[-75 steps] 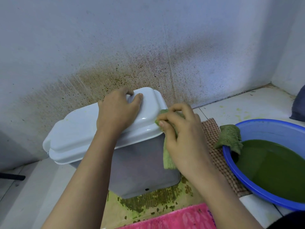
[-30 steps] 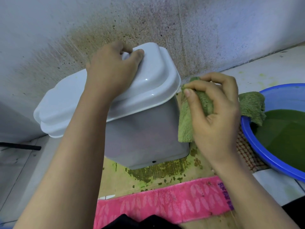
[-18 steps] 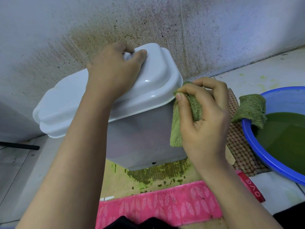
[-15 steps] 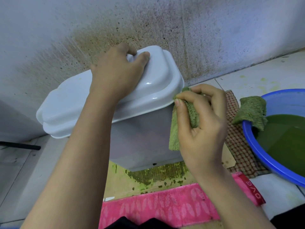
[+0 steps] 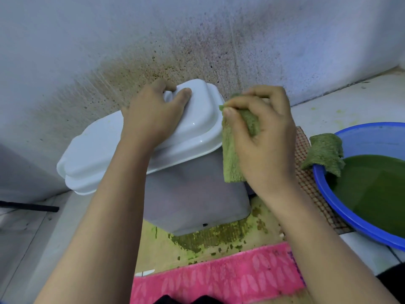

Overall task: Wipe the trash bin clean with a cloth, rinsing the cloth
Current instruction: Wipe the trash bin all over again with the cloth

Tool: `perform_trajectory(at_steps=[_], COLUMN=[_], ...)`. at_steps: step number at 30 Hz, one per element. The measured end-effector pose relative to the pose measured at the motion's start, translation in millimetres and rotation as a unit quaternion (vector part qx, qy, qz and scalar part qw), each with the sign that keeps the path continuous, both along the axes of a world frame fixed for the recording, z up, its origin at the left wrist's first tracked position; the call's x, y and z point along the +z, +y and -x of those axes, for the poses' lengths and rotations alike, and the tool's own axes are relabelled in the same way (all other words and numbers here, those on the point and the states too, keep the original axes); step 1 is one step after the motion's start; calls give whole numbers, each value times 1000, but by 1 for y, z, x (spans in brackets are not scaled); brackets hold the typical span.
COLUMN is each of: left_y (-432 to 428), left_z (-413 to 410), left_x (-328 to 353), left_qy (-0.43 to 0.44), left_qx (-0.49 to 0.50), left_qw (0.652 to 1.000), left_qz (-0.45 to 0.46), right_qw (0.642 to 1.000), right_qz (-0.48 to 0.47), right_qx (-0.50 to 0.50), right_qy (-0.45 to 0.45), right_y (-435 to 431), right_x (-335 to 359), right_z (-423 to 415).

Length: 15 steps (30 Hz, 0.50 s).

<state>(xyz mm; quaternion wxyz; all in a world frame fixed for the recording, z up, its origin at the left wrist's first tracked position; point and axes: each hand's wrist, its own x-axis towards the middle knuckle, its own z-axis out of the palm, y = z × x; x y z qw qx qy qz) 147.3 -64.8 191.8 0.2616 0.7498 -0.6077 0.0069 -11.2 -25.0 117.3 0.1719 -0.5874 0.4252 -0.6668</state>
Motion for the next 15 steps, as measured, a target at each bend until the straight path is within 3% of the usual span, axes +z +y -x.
perform_trajectory(at_steps=[3,5,8,10,11,13,15], left_y=[0,1,5,8,8,10,10], left_z=[1,1,3,5,5,6,7], left_x=[0,1,2,3,3,4,3], left_qy=[-1,0,7,10,13,17,13], left_qx=[5,9,7,7,7,10,11], left_qw=[1000,1000,1000,1000,1000,1000,1000], left_qz=[-3,-2,5,7,6,6,6], right_qw=[990,979,976,971,961,892,815], right_qz=[-67,-62,-82,-153,-181,-228,-264], right_qx=[15,3,98,181,194,174,179], right_qy=[127,194,175,43,-84,-350,-484], right_y=[-13,-6,3,-1,-6,-22,-35], right_x=[13,15,17,19,17,3,-10], right_z=[-5,-3,15,31,37,42,31])
